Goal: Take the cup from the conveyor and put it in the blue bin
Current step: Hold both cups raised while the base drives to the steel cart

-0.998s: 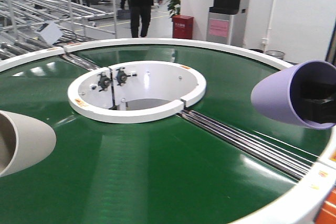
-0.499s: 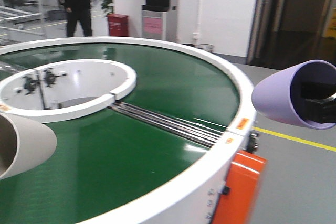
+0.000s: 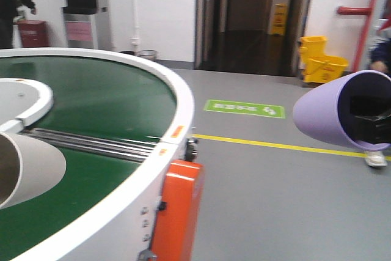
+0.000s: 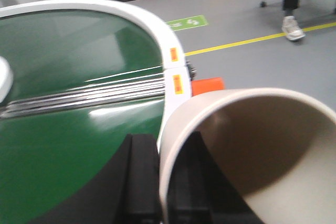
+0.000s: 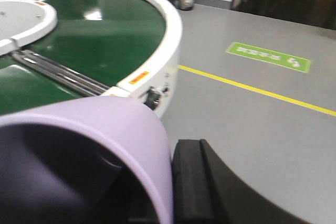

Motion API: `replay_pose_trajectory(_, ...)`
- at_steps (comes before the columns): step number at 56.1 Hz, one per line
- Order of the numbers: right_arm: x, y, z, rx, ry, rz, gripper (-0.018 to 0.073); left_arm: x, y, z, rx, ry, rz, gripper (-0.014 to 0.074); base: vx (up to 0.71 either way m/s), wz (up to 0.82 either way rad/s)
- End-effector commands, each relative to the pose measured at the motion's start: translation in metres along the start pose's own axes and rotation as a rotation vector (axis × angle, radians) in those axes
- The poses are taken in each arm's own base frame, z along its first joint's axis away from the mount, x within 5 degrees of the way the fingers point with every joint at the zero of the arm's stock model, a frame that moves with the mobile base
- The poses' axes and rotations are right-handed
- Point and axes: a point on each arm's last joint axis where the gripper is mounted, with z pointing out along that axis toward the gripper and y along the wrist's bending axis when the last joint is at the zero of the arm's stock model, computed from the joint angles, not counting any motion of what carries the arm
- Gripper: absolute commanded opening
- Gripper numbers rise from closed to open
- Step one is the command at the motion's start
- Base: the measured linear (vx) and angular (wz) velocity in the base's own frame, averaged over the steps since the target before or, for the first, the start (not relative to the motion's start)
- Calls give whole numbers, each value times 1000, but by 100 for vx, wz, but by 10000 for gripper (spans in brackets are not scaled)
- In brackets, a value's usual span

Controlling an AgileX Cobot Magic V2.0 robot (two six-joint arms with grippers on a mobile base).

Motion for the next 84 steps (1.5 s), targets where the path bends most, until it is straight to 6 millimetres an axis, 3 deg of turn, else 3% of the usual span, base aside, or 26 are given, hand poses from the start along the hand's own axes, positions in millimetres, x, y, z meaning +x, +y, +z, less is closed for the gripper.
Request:
replay_pose_trajectory(1, -19, 0, -11, 15, -135, -10, -9, -17, 1, -8, -11, -124, -18, -8, -3, -56)
replay_pose_trajectory(84, -19, 0, -11, 15, -135, -10, -9, -17, 1, -8, -11, -124, -18, -8, 13, -51)
